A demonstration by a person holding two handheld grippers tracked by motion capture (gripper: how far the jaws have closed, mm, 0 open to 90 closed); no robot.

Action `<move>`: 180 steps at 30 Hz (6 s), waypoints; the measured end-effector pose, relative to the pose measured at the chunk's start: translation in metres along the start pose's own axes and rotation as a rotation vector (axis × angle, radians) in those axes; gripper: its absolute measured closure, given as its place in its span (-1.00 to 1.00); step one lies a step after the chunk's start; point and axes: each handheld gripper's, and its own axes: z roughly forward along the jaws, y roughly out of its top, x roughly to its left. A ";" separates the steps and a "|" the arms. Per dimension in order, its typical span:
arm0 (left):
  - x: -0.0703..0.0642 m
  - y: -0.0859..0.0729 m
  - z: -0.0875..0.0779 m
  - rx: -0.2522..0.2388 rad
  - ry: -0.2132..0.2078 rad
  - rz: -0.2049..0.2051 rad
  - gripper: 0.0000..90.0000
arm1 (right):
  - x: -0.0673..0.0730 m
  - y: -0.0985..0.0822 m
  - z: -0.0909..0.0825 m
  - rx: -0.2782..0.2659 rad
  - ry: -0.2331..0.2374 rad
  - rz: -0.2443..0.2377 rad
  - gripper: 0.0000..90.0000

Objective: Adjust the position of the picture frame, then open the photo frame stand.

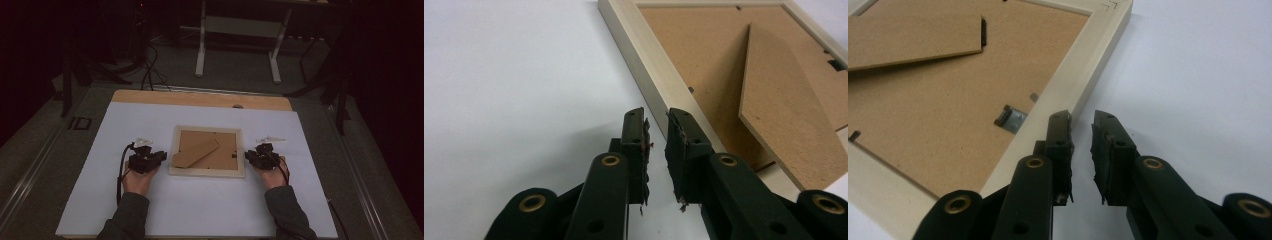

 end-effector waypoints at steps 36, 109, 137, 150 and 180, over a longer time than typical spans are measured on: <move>-0.016 0.028 -0.032 -0.076 -0.055 0.068 0.58 | 0.001 -0.017 -0.032 -0.108 -0.010 -0.071 0.54; -0.039 0.067 0.049 0.186 -0.248 0.123 0.09 | 0.012 -0.015 -0.032 -0.116 0.028 -0.107 0.47; -0.039 0.060 0.064 0.330 -0.364 0.134 -0.23 | 0.015 -0.008 -0.015 -0.078 0.058 -0.115 0.41; -0.039 0.057 0.062 0.337 -0.357 0.150 -0.20 | 0.013 0.001 -0.015 -0.081 0.064 -0.116 0.40; -0.056 0.057 0.052 0.273 -0.274 0.352 -0.13 | 0.012 0.012 0.005 -0.041 0.078 -0.113 0.39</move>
